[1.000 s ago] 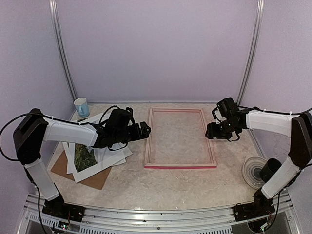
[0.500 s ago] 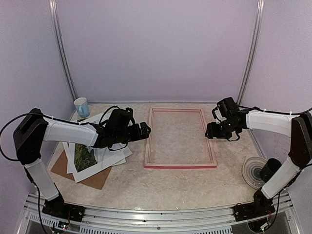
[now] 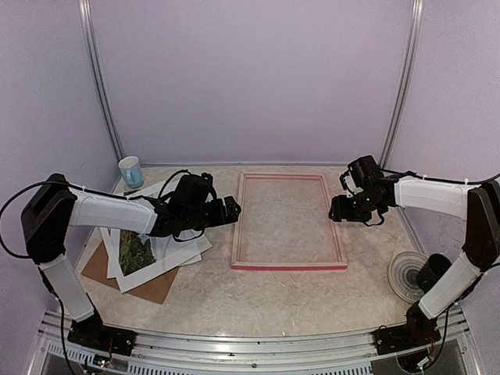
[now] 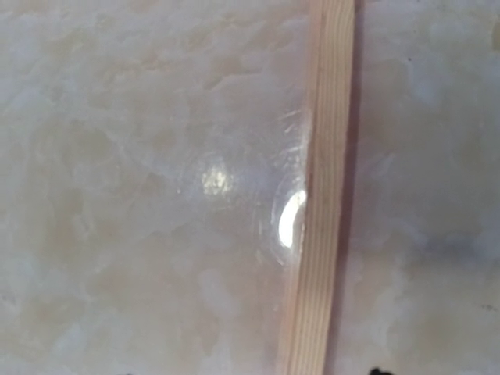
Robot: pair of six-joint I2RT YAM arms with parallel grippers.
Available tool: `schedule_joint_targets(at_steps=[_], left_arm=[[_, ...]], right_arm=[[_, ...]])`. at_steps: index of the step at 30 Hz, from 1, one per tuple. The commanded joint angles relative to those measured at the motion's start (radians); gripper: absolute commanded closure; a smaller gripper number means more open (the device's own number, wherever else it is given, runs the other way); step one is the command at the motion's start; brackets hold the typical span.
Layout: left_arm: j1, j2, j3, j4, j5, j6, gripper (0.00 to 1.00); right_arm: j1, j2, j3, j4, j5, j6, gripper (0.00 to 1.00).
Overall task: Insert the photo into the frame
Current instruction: Frame the body at the center of the board.
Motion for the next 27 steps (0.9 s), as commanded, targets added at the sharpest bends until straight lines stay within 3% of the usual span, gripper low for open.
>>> schedule_joint_targets(at_steps=[1,27], left_arm=[[-0.004,0.012,0.037,-0.027,-0.024,0.005,0.01],[-0.010,0.024,0.033,-0.024,-0.005,0.012,0.01]], right_arm=[[-0.009,-0.013,-0.015,0.020,-0.004,0.010,0.36],[-0.010,-0.003,-0.037,0.043,-0.015,0.012,0.36]])
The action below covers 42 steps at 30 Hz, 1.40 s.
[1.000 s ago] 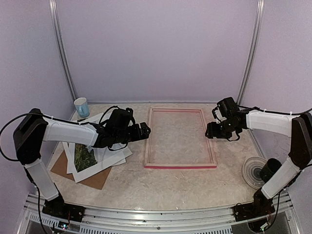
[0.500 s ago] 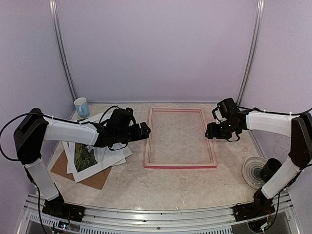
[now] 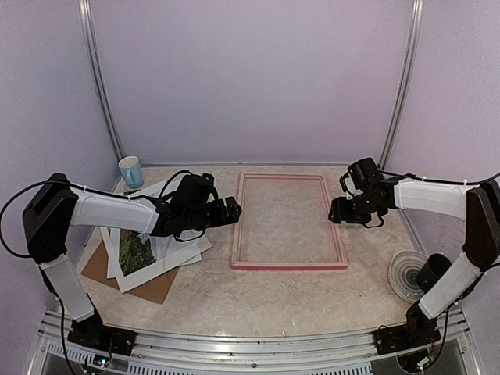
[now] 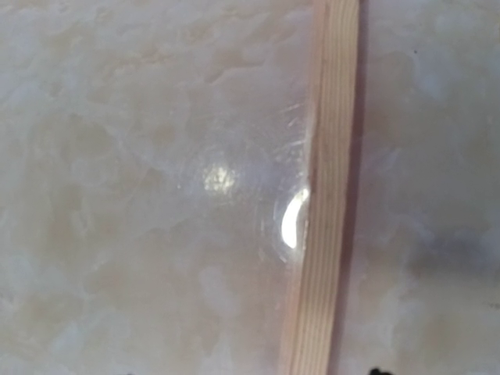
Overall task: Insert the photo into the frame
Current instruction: Frame the body at the center of the board.
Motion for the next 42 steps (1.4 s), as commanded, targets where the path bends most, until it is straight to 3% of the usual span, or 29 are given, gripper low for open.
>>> schedule_joint_targets(at_steps=[1,42], left_arm=[[-0.006,0.014,0.022,-0.009,0.002,0.011,0.01],[-0.015,0.020,0.028,-0.004,0.010,0.016,0.01]], right_arm=[[-0.009,-0.004,-0.016,0.020,-0.008,0.009,0.36],[-0.012,-0.018,-0.038,0.028,-0.007,0.013,0.35]])
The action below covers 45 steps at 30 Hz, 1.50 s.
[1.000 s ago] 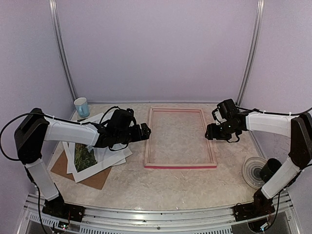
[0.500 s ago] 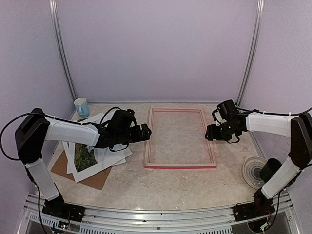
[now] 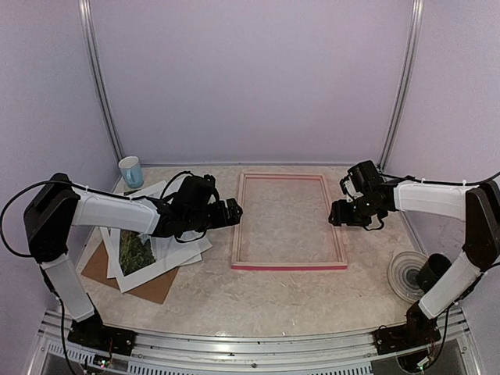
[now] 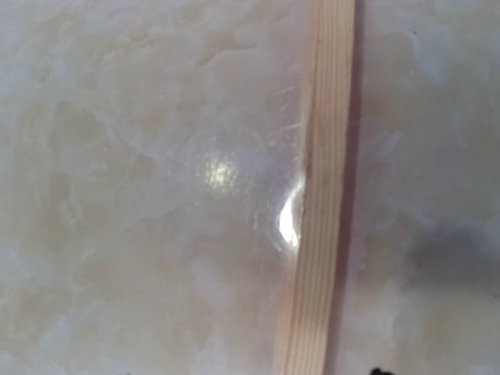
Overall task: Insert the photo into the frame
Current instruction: Frame the body at the center of the board.
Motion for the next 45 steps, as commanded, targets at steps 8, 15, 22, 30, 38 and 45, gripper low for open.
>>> schedule_joint_targets(at_steps=[8,15,22,30,38,45], left_arm=[[-0.015,0.020,0.035,-0.003,0.012,0.018,0.01],[-0.020,0.030,0.046,-0.004,0.022,0.016,0.01],[-0.020,0.034,0.057,-0.009,0.019,0.023,0.01],[-0.023,0.064,0.074,-0.008,0.030,0.018,0.01],[-0.023,0.117,0.136,-0.014,0.042,0.028,0.01],[-0.022,0.144,0.156,-0.007,0.056,0.027,0.01]], right_arm=[[-0.012,-0.018,-0.018,0.014,-0.003,0.010,0.35],[-0.012,-0.013,-0.012,0.012,-0.002,0.008,0.35],[-0.014,-0.015,-0.012,0.013,-0.001,0.008,0.35],[-0.016,-0.016,-0.031,0.025,-0.005,0.013,0.35],[-0.020,-0.033,-0.031,0.012,0.006,0.014,0.35],[-0.035,-0.032,-0.031,0.021,-0.007,0.021,0.35]])
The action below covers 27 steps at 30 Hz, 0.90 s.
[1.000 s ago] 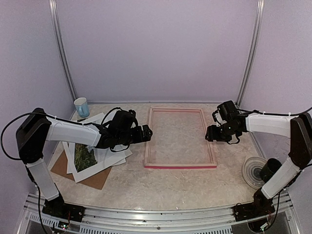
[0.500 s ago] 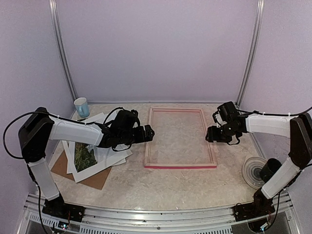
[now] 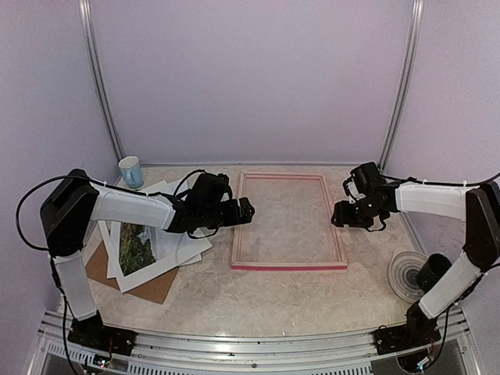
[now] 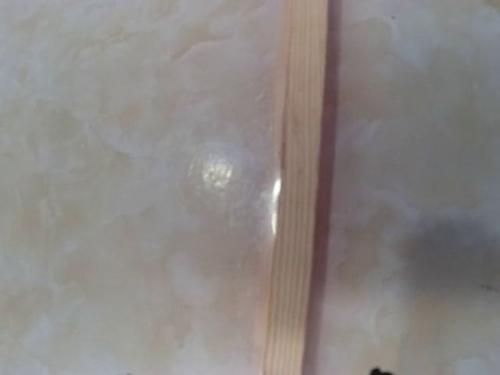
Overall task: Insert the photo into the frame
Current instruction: Frame the body at the center of the board.
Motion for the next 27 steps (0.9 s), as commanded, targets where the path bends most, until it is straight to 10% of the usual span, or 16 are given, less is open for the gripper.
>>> schedule_joint_targets(at_steps=[1,27], left_arm=[[-0.004,0.028,0.032,0.003,0.022,0.018,0.01],[0.061,0.111,0.116,-0.016,0.110,0.060,0.01]], right_arm=[[-0.020,-0.025,-0.007,0.016,-0.005,0.016,0.35],[-0.106,0.170,0.138,0.055,-0.103,0.060,0.36]])
